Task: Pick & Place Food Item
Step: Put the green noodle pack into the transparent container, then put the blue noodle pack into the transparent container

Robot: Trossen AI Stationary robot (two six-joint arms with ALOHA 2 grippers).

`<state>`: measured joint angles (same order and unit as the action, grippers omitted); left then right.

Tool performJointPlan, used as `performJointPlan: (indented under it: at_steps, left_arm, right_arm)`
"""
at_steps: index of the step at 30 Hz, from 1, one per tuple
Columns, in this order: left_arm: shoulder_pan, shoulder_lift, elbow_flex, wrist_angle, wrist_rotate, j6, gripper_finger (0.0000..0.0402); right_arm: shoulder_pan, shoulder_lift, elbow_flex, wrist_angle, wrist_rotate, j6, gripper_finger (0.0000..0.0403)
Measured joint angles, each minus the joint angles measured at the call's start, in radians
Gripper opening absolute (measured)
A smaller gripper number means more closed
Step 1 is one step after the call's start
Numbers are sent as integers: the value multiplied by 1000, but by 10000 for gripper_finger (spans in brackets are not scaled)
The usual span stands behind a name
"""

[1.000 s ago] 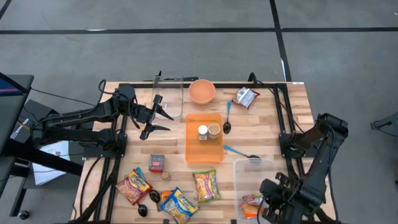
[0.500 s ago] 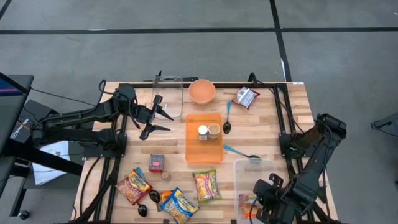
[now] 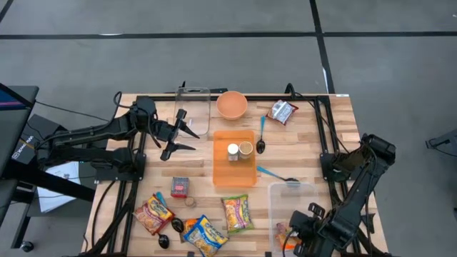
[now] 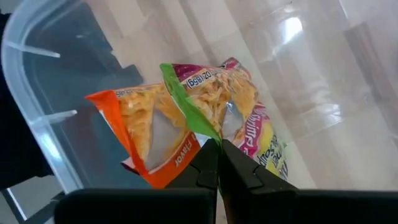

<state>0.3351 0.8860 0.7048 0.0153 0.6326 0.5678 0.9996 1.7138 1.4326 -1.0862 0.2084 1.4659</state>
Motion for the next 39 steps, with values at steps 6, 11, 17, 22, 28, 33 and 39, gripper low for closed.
performJointPlan:
  at_steps: [6, 11, 17, 22, 28, 33, 39]
  left_arm:
    - [0, 0, 0, 0, 0, 0, 182]
    - [0, 0, -19, 3, 0, 23, 182]
    - [0, 0, -19, 9, 0, 26, 182]
    - [0, 0, -19, 9, 0, 26, 182]
    - [0, 0, -19, 12, 0, 26, 182]
    - [0, 0, -19, 28, 0, 26, 182]
    - [0, 0, -19, 31, 0, 26, 182]
  right_arm:
    - [2, 0, 0, -57, 0, 62, 36]
    - [9, 0, 5, -69, 2, 79, 67]
    - [38, -1, 47, -91, 72, 80, 97]
    - [77, -1, 105, -129, 193, 79, 125]
    - [134, -1, 173, -210, 422, 71, 159]
    - [153, -2, 190, -263, 561, 68, 177]
    - [115, -1, 191, -262, 606, 18, 184]
